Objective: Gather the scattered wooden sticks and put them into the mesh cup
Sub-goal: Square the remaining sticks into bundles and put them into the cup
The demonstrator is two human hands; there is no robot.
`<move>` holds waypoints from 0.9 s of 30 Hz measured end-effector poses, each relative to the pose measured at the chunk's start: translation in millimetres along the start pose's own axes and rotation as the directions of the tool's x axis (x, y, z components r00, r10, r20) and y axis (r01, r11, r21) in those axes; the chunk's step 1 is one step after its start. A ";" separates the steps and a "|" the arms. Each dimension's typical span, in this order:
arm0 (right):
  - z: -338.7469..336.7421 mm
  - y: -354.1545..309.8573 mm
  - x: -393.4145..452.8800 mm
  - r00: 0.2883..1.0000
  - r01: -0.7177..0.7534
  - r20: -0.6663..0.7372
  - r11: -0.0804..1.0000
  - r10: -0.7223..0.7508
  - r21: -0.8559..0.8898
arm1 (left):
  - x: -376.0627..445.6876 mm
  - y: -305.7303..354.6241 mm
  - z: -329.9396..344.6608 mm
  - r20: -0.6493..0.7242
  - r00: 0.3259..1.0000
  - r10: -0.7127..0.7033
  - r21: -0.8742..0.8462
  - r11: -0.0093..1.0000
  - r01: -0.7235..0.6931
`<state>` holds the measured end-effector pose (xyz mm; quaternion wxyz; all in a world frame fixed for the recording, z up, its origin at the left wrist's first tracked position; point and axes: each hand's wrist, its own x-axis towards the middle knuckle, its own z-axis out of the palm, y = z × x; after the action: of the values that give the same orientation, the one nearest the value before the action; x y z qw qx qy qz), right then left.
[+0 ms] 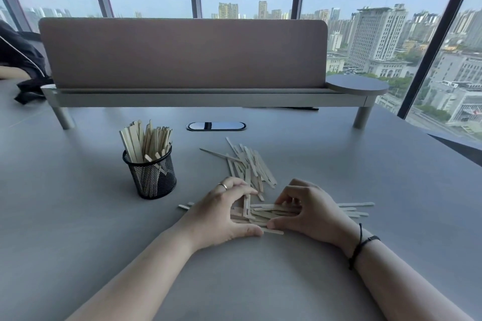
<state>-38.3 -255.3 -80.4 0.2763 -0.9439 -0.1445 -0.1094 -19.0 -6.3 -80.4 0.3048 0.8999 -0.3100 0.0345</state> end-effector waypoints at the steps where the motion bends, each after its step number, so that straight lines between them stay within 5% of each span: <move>1: 3.4 -4.1 0.6 1.000 0.013 -0.010 1.000 -0.013 -0.009 | -1.8 1.9 0.3 0.014 1.000 0.004 0.013 1.000 -0.004; 7: 4.6 -18.6 0.6 0.987 0.013 -0.162 1.000 -0.018 -0.028 | -9.5 11.4 -0.2 0.068 0.998 0.001 0.099 0.995 -0.008; 11: -31.7 9.9 -15.2 0.889 -0.262 -0.425 0.951 0.172 -0.163 | -13.2 14.9 -4.8 0.051 0.999 -0.008 0.212 0.977 -0.002; 16: -50.4 66.1 -32.1 0.804 -0.594 -0.189 0.776 0.564 -0.212 | -15.0 2.2 -9.0 0.095 0.985 -0.143 0.287 0.952 0.111; 27: 5.5 -2.6 -6.3 0.947 -0.319 -0.047 0.917 0.318 -0.239 | -11.8 -4.2 -5.9 0.131 0.980 -0.148 0.253 0.961 0.111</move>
<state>-44.4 -251.5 -85.5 0.1729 -0.9811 0.0266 -0.0832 -25.3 6.0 -80.8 0.1694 0.9490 -0.2656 -0.0149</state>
